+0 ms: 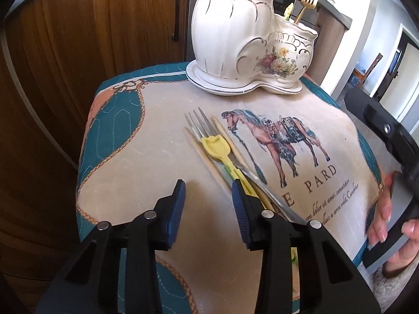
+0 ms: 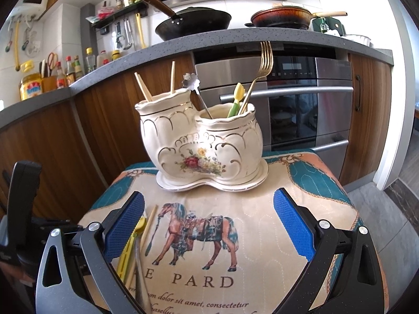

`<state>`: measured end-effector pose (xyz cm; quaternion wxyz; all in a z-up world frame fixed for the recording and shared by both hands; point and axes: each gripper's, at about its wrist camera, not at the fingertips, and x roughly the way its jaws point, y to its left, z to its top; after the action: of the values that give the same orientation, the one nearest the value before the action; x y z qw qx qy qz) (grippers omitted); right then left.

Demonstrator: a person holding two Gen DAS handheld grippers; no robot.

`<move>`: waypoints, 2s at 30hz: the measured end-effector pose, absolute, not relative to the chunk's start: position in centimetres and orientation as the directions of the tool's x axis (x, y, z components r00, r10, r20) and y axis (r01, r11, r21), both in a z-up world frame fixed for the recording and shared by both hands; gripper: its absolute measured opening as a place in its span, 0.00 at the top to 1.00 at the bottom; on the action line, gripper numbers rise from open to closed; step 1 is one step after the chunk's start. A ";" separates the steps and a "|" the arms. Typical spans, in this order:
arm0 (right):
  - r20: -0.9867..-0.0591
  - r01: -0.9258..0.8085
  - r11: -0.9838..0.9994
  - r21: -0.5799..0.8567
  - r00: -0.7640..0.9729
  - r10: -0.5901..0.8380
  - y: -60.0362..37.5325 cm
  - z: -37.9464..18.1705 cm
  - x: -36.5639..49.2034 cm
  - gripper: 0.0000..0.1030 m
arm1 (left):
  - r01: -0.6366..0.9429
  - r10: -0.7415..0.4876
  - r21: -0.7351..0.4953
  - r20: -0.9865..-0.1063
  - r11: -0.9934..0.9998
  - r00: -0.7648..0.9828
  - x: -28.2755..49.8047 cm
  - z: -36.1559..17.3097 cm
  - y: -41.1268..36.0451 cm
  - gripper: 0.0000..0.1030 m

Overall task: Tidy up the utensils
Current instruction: 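Grasp a fourth chopstick with the left tool while the right tool grasps the yellow utensil, then lift the chopstick and yellow utensil off the placemat with both tools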

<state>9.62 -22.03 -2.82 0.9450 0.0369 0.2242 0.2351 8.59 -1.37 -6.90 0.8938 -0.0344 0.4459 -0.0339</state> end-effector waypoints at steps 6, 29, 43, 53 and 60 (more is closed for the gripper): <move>-0.403 -0.431 0.885 0.178 0.788 0.465 -22.2 -2.7 9.7 0.05 | 0.048 -0.053 -0.030 -0.810 0.998 0.584 9.4 -7.0 -2.3 0.64; -0.705 -0.659 0.752 0.011 0.528 0.473 -11.8 -5.4 7.1 0.59 | 0.147 -0.178 -0.114 -0.808 0.982 0.562 8.7 -6.3 2.9 1.00; -0.773 -0.688 0.726 -0.016 0.469 0.427 -9.2 -6.7 7.8 0.80 | 0.142 -0.209 -0.155 -0.794 0.978 0.571 9.1 -6.2 3.8 0.98; -0.726 -0.665 0.744 0.062 0.482 0.491 -11.2 -5.6 7.7 0.90 | 0.134 -0.187 -0.133 -0.791 0.982 0.583 8.8 -5.8 3.5 0.82; -0.680 -0.592 0.800 0.098 0.548 0.488 -16.0 -3.4 8.3 0.90 | 0.150 -0.201 -0.140 -0.801 0.979 0.564 8.8 -6.1 2.3 0.65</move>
<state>8.30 -15.97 -3.42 0.8768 -0.0714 0.3625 0.3079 8.81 2.27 -6.13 0.8838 -0.0277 0.4563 -0.0994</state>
